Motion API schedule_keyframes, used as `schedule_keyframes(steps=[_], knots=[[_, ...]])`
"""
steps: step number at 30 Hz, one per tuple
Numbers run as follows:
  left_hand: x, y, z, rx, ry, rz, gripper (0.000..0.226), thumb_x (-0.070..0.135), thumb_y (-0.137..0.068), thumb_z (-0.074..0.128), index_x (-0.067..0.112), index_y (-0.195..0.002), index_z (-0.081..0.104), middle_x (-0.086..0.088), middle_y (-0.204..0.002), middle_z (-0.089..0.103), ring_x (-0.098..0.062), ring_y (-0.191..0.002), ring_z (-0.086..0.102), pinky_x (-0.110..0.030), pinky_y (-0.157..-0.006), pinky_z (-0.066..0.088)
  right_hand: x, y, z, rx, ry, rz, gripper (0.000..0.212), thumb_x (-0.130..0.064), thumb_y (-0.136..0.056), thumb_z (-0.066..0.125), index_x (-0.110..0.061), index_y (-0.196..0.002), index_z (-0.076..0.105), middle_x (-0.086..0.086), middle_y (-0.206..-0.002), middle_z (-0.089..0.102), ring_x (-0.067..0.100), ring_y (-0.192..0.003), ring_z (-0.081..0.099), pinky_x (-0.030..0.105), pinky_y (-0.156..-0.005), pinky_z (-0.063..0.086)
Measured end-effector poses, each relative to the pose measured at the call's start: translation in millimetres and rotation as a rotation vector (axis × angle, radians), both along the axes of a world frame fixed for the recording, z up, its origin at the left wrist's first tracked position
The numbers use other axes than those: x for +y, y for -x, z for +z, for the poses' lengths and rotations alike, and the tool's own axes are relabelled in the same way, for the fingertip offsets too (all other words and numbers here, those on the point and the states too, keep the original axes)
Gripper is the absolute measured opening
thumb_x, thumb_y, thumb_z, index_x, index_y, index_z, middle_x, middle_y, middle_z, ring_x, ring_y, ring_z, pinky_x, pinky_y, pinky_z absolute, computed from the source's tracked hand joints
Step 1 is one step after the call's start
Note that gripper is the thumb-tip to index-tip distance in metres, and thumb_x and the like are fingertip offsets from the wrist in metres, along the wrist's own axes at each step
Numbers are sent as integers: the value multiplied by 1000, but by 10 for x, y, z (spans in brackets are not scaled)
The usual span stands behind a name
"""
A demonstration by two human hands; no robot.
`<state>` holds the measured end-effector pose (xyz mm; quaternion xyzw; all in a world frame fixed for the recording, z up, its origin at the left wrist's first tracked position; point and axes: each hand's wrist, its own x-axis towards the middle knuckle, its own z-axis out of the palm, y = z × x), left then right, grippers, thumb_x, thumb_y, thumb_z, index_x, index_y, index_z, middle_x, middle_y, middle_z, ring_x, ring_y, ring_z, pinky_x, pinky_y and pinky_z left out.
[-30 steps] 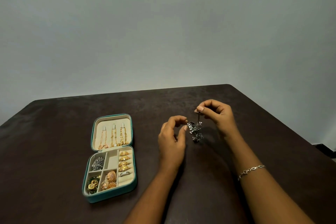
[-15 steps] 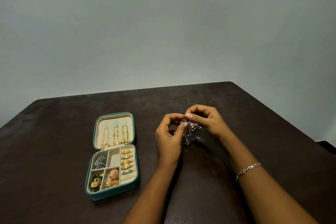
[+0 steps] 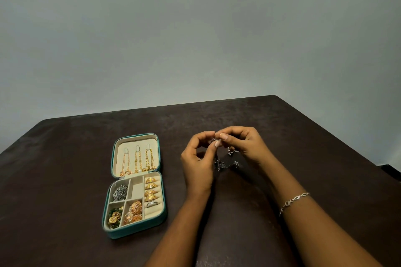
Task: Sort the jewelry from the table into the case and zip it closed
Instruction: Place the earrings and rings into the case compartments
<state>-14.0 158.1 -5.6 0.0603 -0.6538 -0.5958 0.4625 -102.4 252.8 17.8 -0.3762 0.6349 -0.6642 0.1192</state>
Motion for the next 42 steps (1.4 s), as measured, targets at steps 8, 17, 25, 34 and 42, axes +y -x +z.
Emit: schedule_keyframes(steps=[8,17,25,34,42], knots=[[-44,25,-23,-28,-107,26,23,-3,-81,63,20,-77,66,0,-80,65,-6,-74,58,-21,-70,46,225,202,-26,-134,63,-301,17,-4,-87,56,-12,-77,67,-2,-61,62,3,-55,52,13,-51,36],[-71,33,3,-1,-466,-134,13,-3,-84,57,7,-85,65,-2,-65,72,-11,-67,68,-17,-67,53,249,160,-24,-31,-194,-31,14,-7,-85,58,-10,-79,70,-2,-71,67,6,-67,58,19,-59,40],[-129,15,36,-35,-743,-170,9,5,-89,54,6,-87,63,-3,-71,73,-14,-69,71,-24,-57,57,138,107,0,249,-612,138,19,-1,-76,69,-18,-83,70,4,-87,69,11,-79,64,23,-72,52],[-148,6,47,-54,-837,-179,12,8,-93,49,6,-91,61,-10,-86,69,-13,-68,71,-27,-58,58,126,122,-48,190,-627,65,22,-2,-80,65,-23,-75,67,-5,-82,68,3,-77,62,15,-70,46],[-145,5,51,-66,-821,-180,15,8,-94,47,7,-92,62,-8,-85,70,-12,-70,71,-26,-58,58,239,117,-13,-310,-138,9,25,12,-84,50,-5,-95,65,7,-79,64,10,-62,64,21,-56,54]])
